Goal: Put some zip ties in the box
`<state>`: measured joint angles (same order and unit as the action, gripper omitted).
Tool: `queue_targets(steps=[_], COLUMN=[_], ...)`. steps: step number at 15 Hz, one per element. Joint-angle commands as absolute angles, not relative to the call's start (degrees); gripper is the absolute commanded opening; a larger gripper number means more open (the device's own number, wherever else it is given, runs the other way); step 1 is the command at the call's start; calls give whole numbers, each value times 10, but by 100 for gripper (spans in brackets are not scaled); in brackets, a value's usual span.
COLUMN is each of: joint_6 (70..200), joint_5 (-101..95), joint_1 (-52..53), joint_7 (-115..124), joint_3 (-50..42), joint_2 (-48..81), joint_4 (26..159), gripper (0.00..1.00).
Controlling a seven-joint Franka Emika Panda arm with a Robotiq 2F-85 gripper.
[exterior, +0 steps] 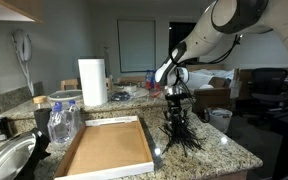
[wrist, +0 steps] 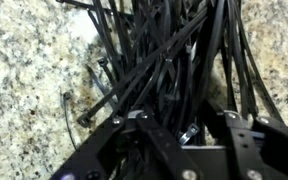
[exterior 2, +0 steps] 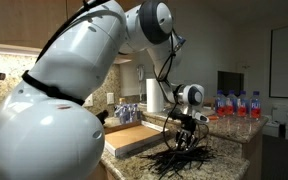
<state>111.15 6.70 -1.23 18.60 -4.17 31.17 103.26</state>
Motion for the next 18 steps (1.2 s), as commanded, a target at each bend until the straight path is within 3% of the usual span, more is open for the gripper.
queue_targets(steps=[1, 3, 6, 18], joint_6=[1102, 1096, 1087, 1027], joint_5=[62, 59, 54, 42], joint_1=[-5, -3, -1, 4], joint_7=[214, 218, 221, 207], joint_3=[-49, -49, -51, -50], joint_2=[324, 327, 325, 286], joint_4=[1018, 1011, 1004, 1003], gripper=[21, 10, 5, 8])
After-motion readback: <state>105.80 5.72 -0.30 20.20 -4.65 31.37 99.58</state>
